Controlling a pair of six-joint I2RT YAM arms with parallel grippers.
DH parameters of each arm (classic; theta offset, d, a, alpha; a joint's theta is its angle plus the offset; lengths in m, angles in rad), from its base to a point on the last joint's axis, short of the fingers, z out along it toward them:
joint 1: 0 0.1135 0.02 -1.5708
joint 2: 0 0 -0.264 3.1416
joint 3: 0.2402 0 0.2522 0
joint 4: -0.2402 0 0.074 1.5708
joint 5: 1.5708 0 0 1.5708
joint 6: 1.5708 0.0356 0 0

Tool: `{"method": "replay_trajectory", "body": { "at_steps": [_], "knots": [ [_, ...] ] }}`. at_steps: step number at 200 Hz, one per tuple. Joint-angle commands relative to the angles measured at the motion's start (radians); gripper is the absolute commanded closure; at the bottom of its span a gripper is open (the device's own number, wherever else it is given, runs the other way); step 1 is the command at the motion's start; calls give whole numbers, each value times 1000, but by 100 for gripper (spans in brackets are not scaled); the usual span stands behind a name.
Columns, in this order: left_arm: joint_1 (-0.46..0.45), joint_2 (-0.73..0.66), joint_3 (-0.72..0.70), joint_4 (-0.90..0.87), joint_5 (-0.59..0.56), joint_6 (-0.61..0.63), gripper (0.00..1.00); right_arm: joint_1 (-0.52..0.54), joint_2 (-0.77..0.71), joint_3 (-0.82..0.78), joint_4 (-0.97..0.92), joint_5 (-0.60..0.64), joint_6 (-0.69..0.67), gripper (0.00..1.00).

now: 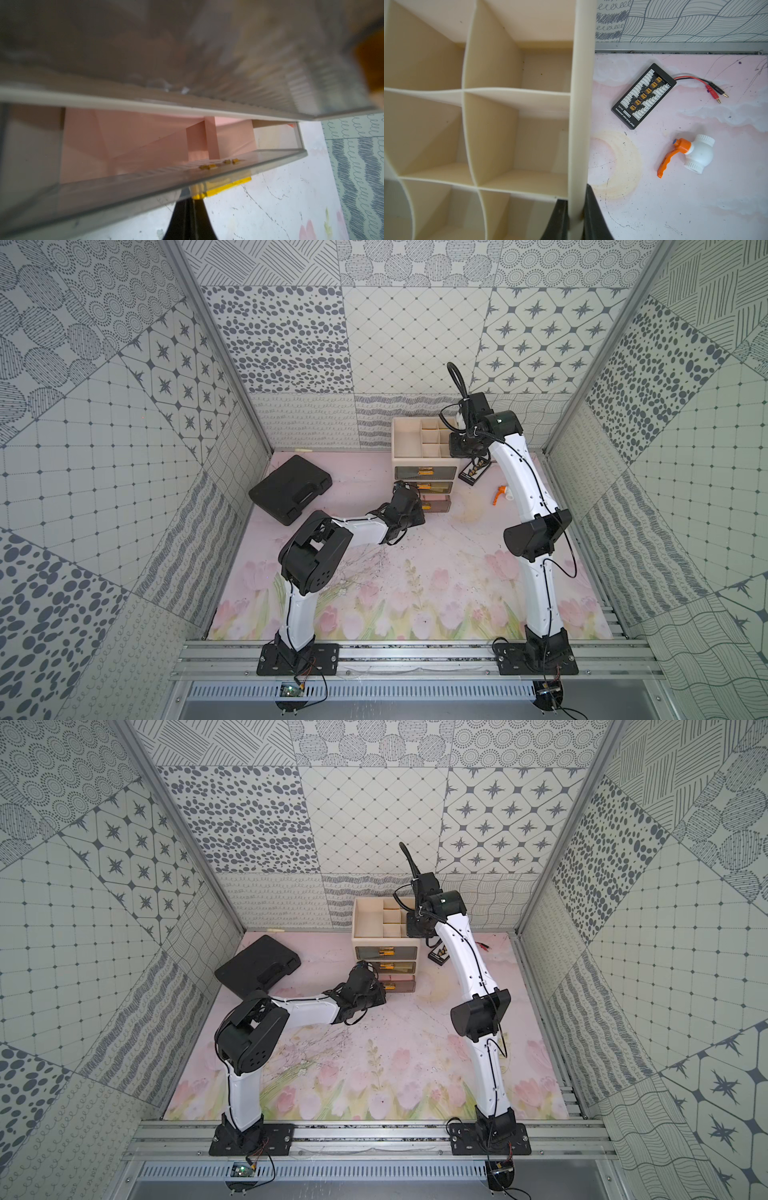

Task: Please put the sticky notes in the drawer by color
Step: Close the drawer in the storage box.

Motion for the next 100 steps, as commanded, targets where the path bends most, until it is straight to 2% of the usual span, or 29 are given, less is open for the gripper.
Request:
{"method": "replay_trajectory", "body": {
  "at_steps": [1, 34, 100],
  "knots": [
    [-1, 28, 30, 156, -107, 59, 100, 28, -13, -7, -118, -105, -25, 100],
    [-6, 62, 35, 227, -184, 92, 100, 28, -24, -24, -116, -117, -28, 100],
    [-99, 86, -10, 401, -461, 271, 100, 31, -35, -45, -115, -121, -31, 100]
  ]
}}
